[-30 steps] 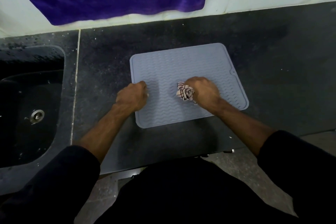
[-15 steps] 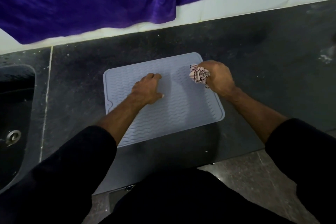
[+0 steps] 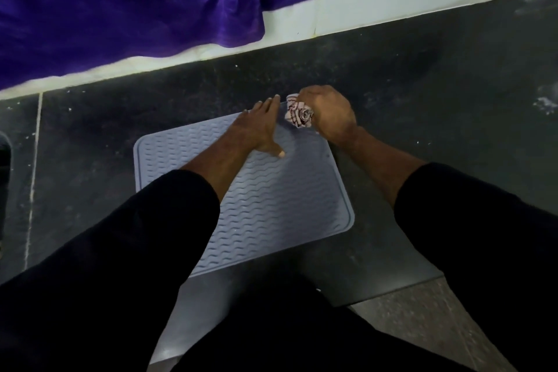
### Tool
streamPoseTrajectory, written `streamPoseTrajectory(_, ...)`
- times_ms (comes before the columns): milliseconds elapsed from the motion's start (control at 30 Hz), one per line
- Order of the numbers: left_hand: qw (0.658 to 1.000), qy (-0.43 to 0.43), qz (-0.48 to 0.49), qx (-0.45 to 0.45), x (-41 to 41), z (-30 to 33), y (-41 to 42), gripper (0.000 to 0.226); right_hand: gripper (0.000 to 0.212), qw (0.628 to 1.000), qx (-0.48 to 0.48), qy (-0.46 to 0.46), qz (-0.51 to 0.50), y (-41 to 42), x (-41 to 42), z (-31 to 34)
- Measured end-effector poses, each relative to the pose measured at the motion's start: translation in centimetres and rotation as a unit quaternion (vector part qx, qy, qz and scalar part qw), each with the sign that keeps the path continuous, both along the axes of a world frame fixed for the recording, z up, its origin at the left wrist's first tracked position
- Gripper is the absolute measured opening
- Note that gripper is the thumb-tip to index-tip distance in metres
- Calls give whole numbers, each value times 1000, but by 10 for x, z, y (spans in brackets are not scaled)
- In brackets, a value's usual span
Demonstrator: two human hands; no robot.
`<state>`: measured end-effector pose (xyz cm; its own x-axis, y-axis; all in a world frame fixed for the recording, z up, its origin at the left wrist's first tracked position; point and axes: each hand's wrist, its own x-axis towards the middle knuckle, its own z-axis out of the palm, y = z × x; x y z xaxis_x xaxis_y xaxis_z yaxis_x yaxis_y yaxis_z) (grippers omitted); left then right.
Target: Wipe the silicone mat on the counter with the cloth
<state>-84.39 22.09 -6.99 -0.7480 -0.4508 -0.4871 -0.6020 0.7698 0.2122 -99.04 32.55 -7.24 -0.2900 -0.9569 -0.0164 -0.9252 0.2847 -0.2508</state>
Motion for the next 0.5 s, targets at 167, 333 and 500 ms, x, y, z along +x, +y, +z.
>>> streamPoseTrajectory(167,999,-24,-22,2,-10,-8,-5,145,42,999,38,10,13,-9,-6,-15)
streamPoseTrajectory(333,999,-29,-29,-11,-10,-15,-4,143,40,999,13,28,14,-6,-4,-26)
streamPoseTrajectory(500,999,12,-41,-14,-8,-14,1,139,42,998,30,48,19,-4,-2,-27)
